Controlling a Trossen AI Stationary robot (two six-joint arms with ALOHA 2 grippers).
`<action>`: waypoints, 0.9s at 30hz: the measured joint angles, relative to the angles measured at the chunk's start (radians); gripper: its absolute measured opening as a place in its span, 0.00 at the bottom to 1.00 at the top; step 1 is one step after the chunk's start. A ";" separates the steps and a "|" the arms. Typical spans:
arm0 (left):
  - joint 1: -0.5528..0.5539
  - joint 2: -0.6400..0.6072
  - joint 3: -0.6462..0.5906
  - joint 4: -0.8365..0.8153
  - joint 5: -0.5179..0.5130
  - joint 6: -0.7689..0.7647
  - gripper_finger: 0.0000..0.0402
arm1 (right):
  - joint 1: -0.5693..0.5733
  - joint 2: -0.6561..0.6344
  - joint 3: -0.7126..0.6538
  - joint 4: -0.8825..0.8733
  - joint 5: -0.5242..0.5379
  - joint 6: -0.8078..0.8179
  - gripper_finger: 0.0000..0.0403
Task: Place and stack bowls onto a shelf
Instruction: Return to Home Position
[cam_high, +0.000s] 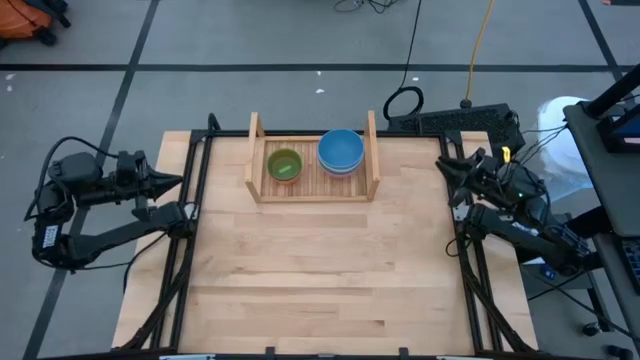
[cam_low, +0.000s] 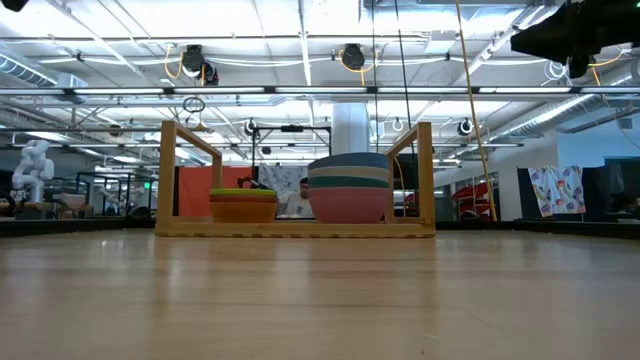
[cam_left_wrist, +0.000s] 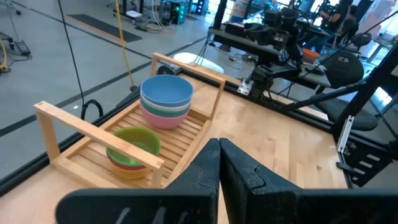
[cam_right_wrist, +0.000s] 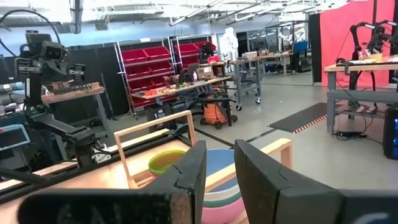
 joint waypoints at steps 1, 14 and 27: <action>0.000 0.000 0.000 0.000 0.000 0.000 0.02 | 0.000 0.000 -0.004 0.002 0.000 -0.002 0.19; 0.000 0.000 0.000 0.002 0.001 0.001 0.02 | 0.000 0.000 -0.207 0.220 -0.127 0.064 0.19; 0.000 0.000 0.001 0.056 0.001 0.006 0.02 | 0.000 -0.001 -0.387 0.489 -0.207 0.082 0.19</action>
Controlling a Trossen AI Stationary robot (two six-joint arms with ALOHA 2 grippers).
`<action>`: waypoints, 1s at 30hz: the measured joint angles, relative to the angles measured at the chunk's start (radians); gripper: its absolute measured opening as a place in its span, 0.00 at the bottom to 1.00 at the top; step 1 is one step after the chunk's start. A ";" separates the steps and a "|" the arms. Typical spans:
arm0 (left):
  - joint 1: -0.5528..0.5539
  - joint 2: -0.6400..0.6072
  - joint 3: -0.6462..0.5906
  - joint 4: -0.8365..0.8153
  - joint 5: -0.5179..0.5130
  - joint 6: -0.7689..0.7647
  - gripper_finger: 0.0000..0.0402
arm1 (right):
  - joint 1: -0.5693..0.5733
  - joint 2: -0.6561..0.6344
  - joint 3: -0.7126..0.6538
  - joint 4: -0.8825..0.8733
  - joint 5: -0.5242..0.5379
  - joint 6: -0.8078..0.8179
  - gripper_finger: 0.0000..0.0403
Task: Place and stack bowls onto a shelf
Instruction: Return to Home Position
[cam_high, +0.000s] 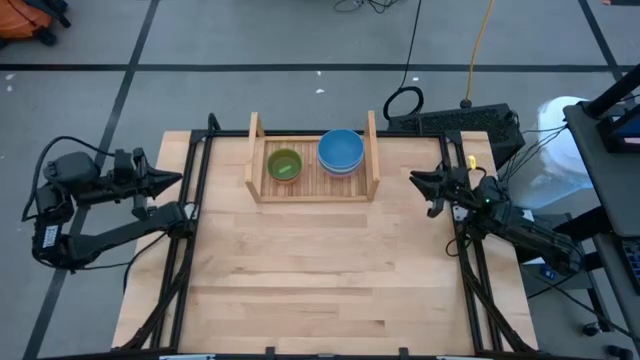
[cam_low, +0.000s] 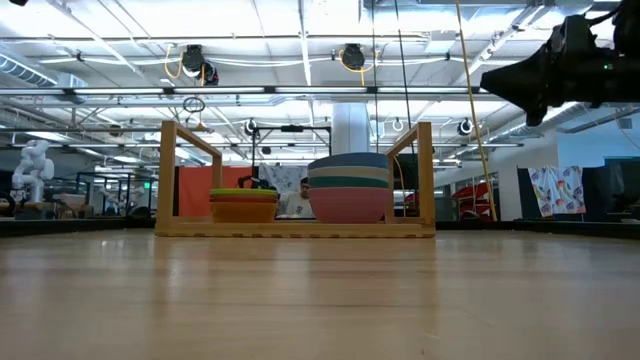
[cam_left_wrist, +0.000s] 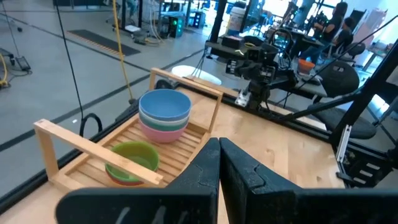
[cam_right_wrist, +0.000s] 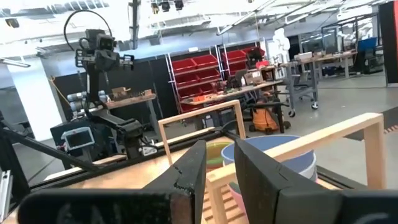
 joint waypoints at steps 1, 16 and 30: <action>0.000 0.000 0.000 0.000 0.000 0.005 0.02 | 0.000 0.000 -0.004 0.001 -0.001 0.000 0.19; 0.000 0.000 0.000 -0.002 0.000 0.060 0.02 | 0.000 0.000 -0.029 -0.002 -0.001 0.026 0.19; 0.000 0.001 -0.218 0.181 0.096 0.225 0.02 | 0.000 0.000 -0.029 0.016 -0.062 0.092 0.19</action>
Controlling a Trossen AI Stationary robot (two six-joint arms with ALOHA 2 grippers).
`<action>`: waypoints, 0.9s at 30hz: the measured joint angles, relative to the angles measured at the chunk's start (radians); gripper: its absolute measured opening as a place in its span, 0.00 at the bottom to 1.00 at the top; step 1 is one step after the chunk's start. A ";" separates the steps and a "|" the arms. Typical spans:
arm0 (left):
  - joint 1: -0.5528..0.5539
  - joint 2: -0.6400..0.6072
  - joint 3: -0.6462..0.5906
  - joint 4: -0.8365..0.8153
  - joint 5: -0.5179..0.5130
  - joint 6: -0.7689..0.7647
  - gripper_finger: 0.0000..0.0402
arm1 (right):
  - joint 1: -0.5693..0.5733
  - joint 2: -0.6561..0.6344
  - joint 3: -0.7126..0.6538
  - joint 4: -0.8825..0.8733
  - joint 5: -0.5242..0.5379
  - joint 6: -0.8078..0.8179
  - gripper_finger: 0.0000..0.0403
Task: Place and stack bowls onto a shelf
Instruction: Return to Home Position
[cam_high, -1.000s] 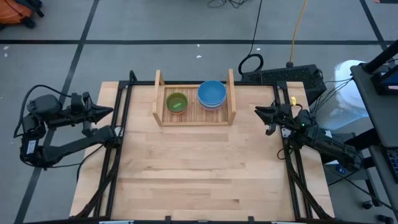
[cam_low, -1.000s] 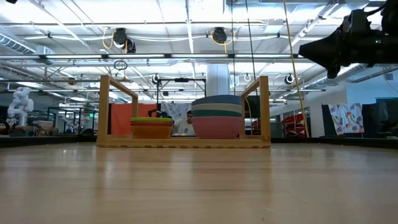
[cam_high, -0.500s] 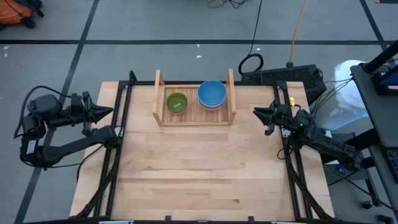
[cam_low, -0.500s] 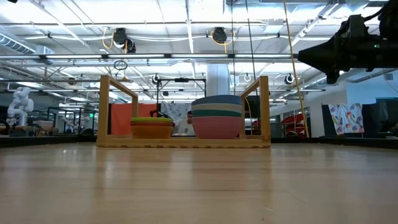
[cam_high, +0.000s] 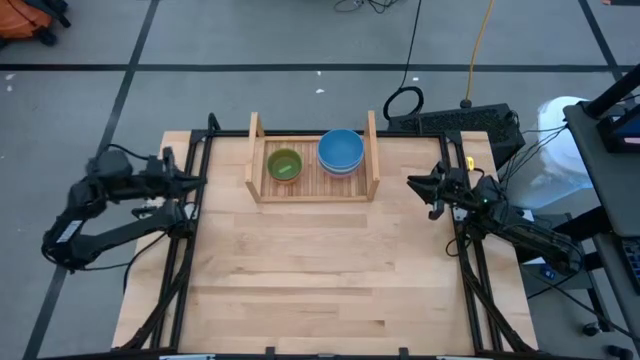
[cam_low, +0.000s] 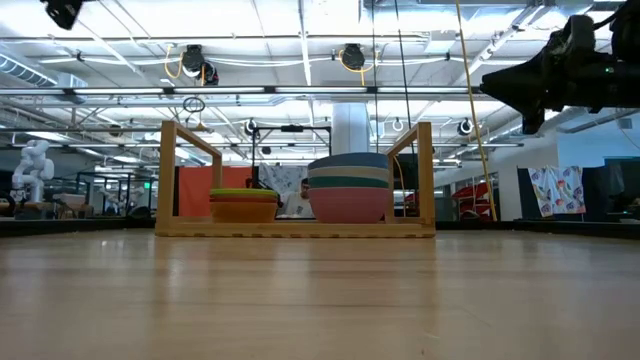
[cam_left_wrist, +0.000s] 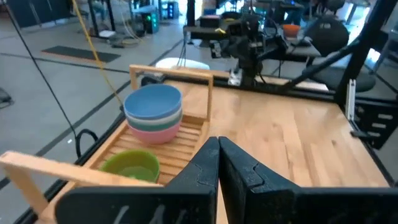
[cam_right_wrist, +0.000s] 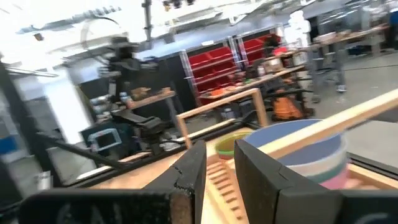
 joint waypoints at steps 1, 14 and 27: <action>0.000 0.000 -0.021 0.028 0.001 0.000 0.02 | 0.000 0.000 0.000 0.005 -0.016 0.008 0.19; 0.000 0.000 -0.309 0.304 0.134 -0.029 0.02 | 0.000 0.000 0.000 0.071 -0.045 0.017 0.19; 0.000 0.000 -0.533 0.547 0.184 -0.070 0.02 | 0.000 0.000 -0.001 0.070 -0.046 0.017 0.19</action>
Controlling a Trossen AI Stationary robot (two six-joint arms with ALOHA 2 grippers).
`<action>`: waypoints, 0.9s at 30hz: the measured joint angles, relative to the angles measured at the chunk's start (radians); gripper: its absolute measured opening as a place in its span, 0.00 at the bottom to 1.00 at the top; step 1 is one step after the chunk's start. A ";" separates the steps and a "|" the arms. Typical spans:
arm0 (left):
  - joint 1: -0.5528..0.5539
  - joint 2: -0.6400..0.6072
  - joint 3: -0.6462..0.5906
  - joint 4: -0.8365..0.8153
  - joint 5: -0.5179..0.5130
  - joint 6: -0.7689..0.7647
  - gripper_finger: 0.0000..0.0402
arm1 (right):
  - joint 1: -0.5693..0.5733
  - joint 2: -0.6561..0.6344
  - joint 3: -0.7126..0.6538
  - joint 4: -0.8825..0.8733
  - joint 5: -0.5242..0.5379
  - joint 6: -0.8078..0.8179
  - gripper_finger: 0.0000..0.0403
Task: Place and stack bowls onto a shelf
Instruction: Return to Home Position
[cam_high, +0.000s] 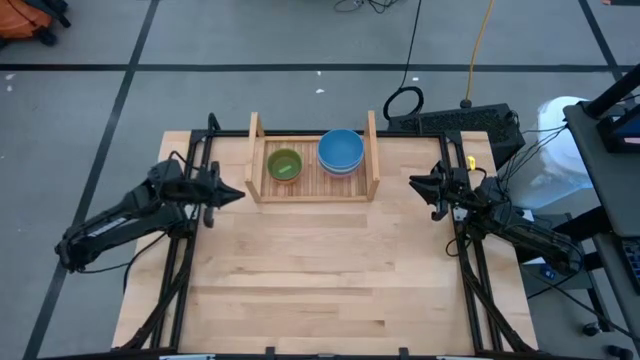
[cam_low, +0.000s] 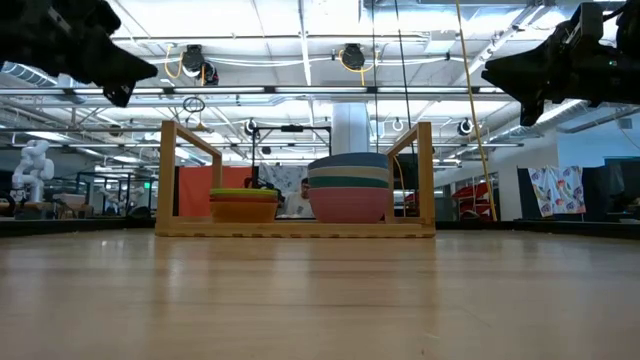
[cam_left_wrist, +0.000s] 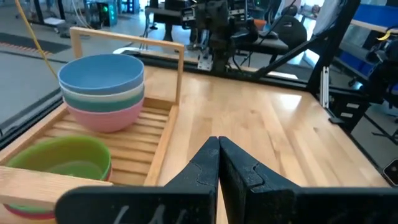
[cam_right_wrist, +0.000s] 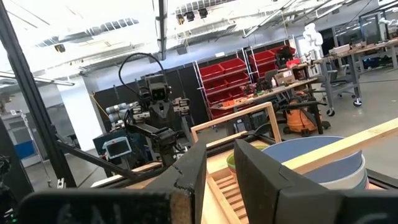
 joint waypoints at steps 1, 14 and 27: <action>0.000 0.000 -0.010 0.009 0.000 0.000 0.02 | 0.000 0.000 0.000 0.000 0.000 0.000 0.19; -0.076 0.000 -0.181 0.201 0.054 0.024 0.02 | 0.000 0.000 0.000 0.000 0.000 -0.001 0.19; -0.178 0.000 -0.330 0.425 0.083 -0.057 0.02 | 0.000 0.000 0.000 -0.022 0.000 0.006 0.19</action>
